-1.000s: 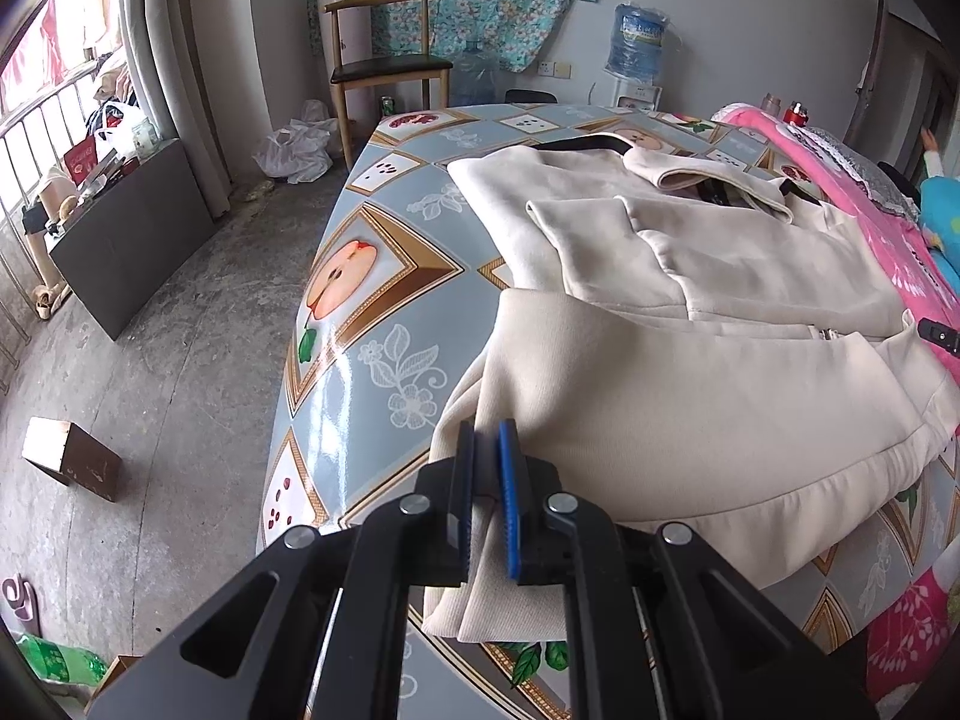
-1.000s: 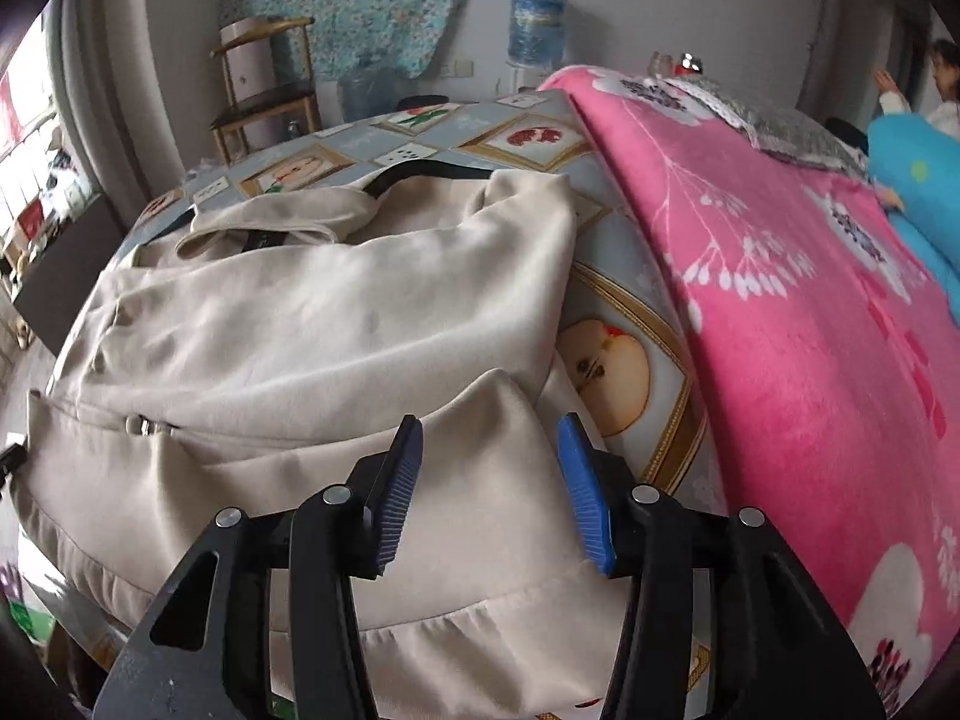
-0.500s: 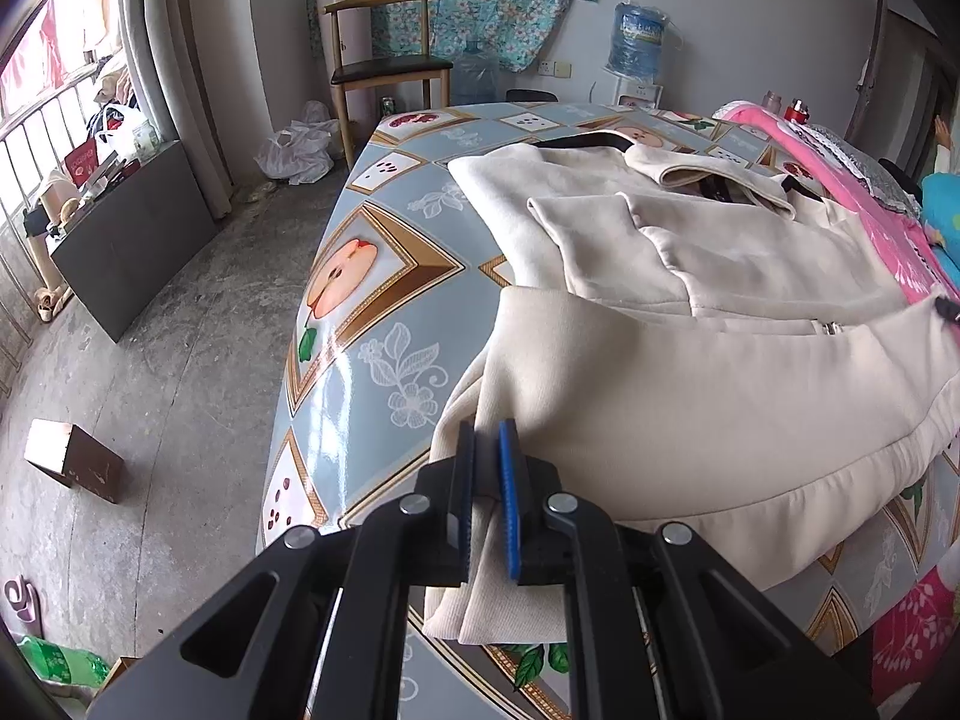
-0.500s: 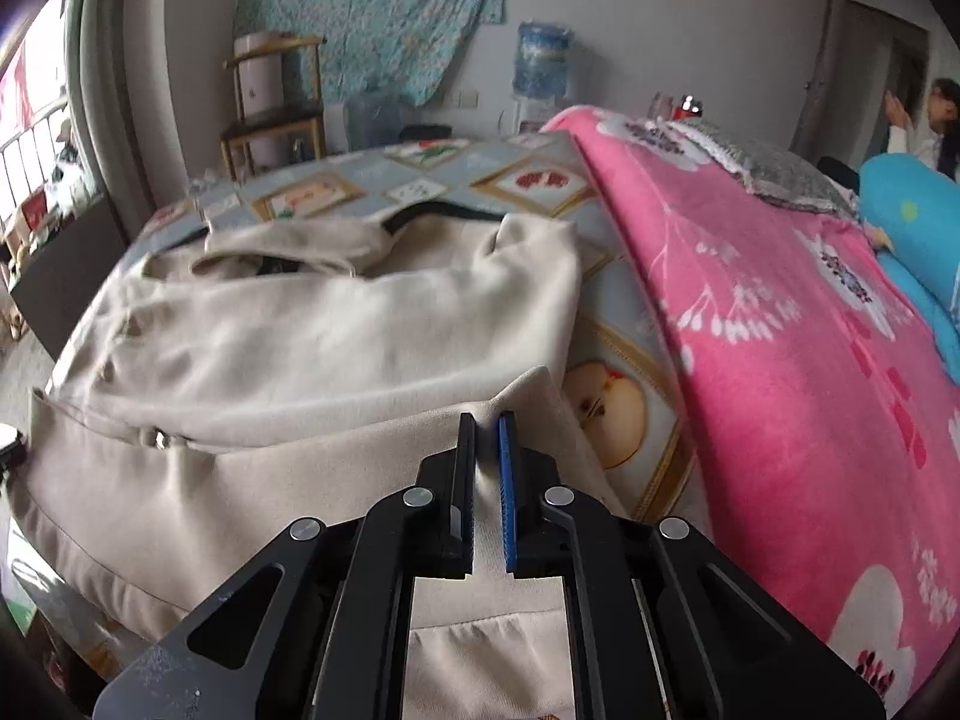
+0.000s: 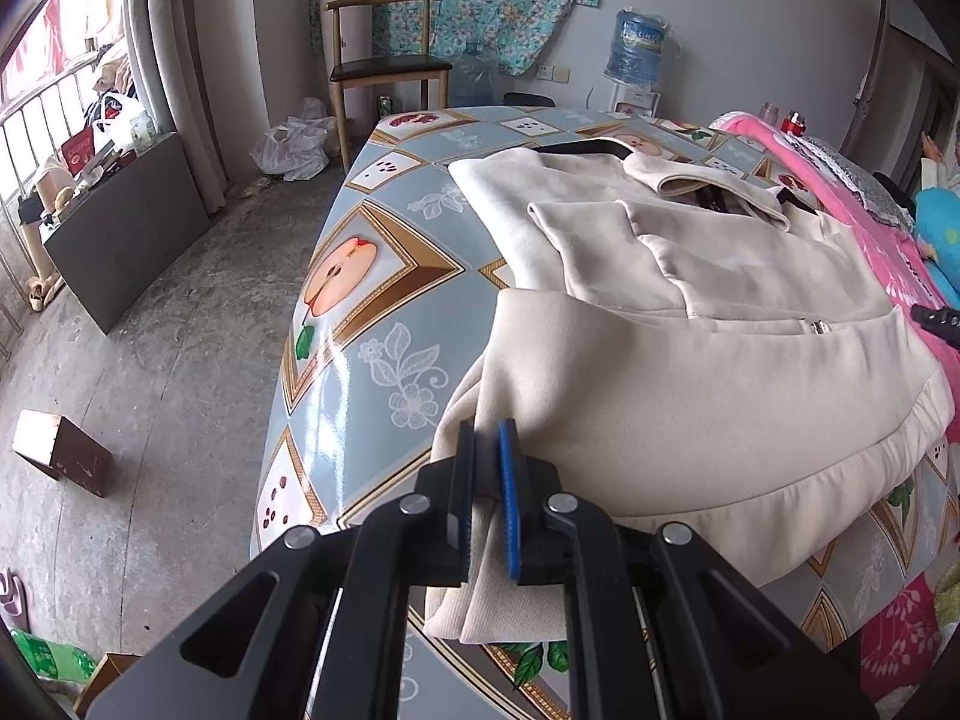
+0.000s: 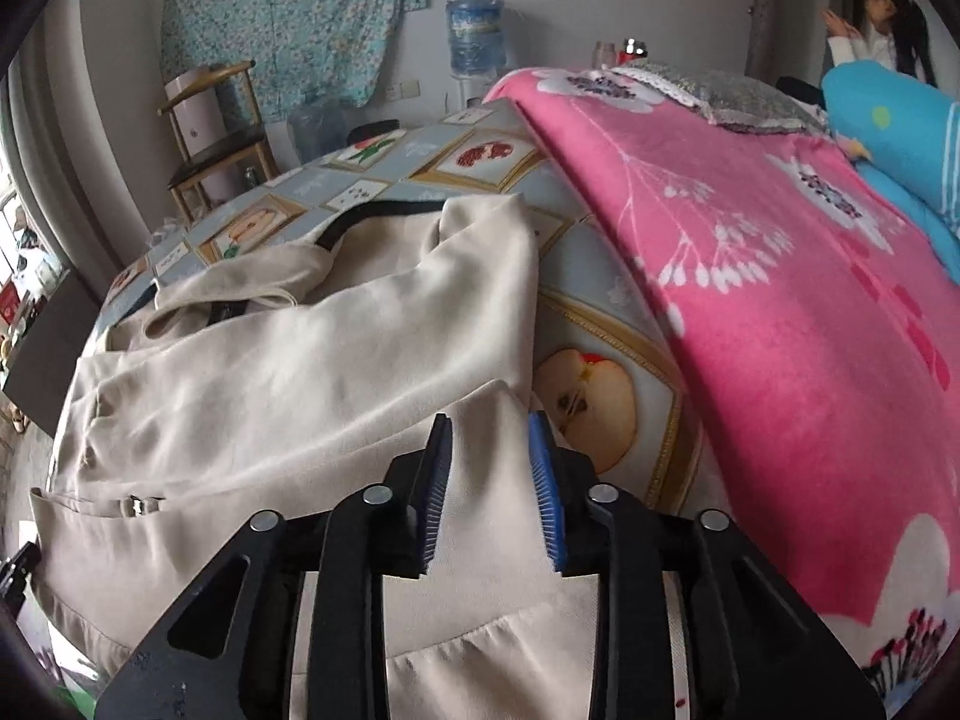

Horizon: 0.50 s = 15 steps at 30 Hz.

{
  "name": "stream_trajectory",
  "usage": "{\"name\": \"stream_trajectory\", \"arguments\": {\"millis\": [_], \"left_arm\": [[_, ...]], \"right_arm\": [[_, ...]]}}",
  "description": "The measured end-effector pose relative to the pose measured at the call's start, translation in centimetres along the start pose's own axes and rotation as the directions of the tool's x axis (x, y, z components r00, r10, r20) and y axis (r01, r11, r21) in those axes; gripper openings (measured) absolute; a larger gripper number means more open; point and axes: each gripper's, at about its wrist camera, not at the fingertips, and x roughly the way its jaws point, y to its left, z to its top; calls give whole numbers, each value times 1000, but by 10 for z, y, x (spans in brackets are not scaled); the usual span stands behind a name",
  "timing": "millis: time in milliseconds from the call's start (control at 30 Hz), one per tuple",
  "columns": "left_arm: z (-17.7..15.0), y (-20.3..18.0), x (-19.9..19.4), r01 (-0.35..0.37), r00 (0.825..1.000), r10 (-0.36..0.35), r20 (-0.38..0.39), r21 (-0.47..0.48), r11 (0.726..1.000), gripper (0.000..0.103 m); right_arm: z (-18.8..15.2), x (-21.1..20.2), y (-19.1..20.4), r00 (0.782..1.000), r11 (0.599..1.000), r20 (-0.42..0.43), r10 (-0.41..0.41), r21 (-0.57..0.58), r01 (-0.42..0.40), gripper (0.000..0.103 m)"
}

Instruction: Fold large clothes

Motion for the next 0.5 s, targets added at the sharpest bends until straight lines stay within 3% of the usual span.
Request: {"name": "stream_trajectory", "arguments": {"millis": [133, 200, 300, 400, 500], "left_arm": [[0, -1, -1, 2, 1000, -2, 7, 6, 1000, 8], [0, -1, -1, 3, 1000, -3, 7, 4, 1000, 8], [0, -1, -1, 2, 1000, -2, 8, 6, 1000, 8], [0, -1, -2, 1, 1000, -1, 9, 8, 1000, 8], [1, -2, -2, 3, 1000, -3, 11, 9, 1000, 8]], "right_arm": [[-6, -36, 18, 989, 988, 16, 148, -41, -147, 32], [-17, -45, 46, 967, 958, -33, 253, -131, -255, 32], [-42, -42, 97, 913, 882, -164, 373, -242, -404, 31], [-63, -14, 140, 906, 850, -259, 335, -331, -409, 30], [-68, 20, 153, 913, 875, -288, 289, -308, -374, 23]]}}
